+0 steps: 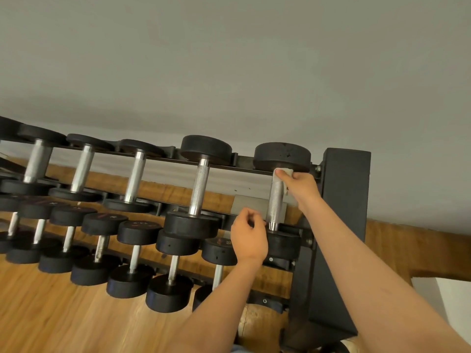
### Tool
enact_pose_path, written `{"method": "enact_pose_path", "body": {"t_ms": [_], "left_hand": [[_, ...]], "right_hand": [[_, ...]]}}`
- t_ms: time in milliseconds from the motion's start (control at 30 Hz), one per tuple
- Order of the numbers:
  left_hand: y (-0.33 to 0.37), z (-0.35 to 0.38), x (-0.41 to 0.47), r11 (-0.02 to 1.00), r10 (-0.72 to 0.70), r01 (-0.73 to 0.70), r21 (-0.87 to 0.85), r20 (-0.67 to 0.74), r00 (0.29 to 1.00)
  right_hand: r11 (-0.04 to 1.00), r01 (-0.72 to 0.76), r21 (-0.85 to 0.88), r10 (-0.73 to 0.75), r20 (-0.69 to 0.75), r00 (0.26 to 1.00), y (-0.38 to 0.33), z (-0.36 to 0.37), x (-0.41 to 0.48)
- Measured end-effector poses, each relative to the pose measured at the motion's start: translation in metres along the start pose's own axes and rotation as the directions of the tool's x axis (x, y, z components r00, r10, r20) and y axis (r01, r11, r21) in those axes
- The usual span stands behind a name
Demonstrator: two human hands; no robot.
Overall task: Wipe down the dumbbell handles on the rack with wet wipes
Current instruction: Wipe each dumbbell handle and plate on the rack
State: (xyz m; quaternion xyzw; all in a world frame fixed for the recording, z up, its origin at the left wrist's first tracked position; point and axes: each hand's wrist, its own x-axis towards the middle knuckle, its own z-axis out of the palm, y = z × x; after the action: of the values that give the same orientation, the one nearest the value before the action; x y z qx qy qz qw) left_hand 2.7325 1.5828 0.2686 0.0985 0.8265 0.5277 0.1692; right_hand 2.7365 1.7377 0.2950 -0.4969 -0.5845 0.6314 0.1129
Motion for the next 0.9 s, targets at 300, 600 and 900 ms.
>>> {"method": "enact_pose_path", "body": {"t_ms": [300, 600, 900], "left_hand": [[0.001, 0.000, -0.001, 1.000, -0.004, 0.004, 0.016, -0.002, 1.000], [0.002, -0.001, -0.001, 1.000, 0.008, -0.008, 0.024, -0.001, 1.000], [0.000, -0.001, 0.000, 1.000, 0.007, -0.007, 0.019, 0.001, 1.000]], "right_hand": [[0.959, 0.004, -0.282, 0.050, 0.184, 0.982, 0.015, -0.013, -0.015], [0.978, 0.060, -0.201, -0.042, 0.093, 0.995, 0.030, -0.008, -0.027], [0.987, 0.131, 0.096, -0.112, -0.177, 0.978, 0.017, 0.002, -0.016]]}}
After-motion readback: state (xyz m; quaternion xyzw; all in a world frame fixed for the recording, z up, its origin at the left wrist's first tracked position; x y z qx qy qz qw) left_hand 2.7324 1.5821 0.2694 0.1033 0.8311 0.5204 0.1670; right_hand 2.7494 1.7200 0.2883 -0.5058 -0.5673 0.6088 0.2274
